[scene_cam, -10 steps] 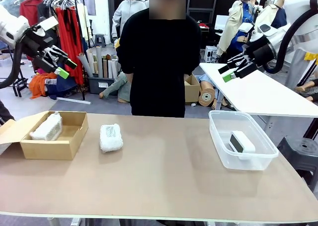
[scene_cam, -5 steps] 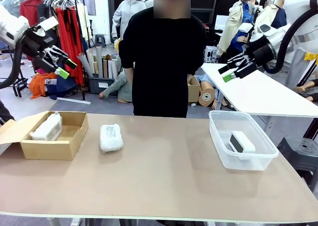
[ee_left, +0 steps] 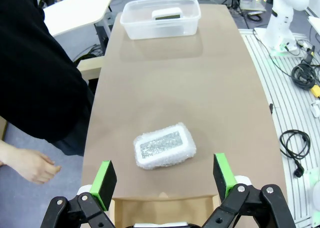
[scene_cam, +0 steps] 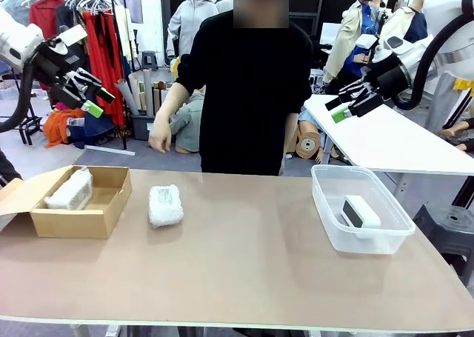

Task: Separate and place wrapped and unwrapped clocks.
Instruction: Pick up the Digital clock indicated by the person.

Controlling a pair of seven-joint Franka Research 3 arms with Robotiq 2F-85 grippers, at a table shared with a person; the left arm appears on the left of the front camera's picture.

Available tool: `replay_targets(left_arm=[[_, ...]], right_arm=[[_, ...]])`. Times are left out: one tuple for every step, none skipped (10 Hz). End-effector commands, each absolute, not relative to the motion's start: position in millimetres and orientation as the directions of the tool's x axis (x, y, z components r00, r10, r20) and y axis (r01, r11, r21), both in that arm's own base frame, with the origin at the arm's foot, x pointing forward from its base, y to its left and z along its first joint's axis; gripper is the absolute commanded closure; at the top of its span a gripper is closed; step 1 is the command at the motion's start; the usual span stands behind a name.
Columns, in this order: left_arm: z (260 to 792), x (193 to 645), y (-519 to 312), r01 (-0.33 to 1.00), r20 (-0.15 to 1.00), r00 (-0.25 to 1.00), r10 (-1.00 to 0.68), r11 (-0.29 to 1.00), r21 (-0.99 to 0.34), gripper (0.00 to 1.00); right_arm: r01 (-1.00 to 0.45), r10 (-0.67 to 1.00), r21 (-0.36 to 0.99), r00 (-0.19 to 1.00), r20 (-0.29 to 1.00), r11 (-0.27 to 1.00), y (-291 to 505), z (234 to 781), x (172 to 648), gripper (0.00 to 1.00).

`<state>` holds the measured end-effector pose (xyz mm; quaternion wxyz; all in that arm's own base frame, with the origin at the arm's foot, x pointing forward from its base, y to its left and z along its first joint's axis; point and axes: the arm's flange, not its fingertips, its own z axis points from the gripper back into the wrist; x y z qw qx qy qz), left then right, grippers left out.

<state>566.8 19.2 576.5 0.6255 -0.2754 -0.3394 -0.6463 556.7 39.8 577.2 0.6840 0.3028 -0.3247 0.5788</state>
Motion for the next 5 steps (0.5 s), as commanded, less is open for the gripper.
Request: replay_targets(left_arm=[[576.2,563.9,19.5,0.995,0.784,-0.068,-0.618,0.02,0.101,0.0],[576.2,563.9,19.5,0.995,0.784,-0.068,-0.618,0.02,0.101,0.0],[576.2,563.9,19.5,0.995,0.784,-0.068,-0.618,0.02,0.101,0.0],[576.2,563.9,19.5,0.995,0.784,-0.068,-0.618,0.02,0.101,0.0],[576.2,563.9,19.5,0.995,0.784,-0.068,-0.618,0.02,0.101,0.0]], right_arm=[[-0.989,0.593,0.035,0.116,0.797,0.147,40.0,579.0,556.4,0.0],[-0.989,0.593,0.035,0.116,0.797,0.147,40.0,579.0,556.4,0.0],[-0.989,0.593,0.035,0.116,0.797,0.147,40.0,579.0,556.4,0.0],[-0.989,0.593,0.035,0.116,0.797,0.147,40.0,579.0,556.4,0.0],[-0.989,0.593,0.035,0.116,0.797,0.147,40.0,579.0,556.4,0.0]])
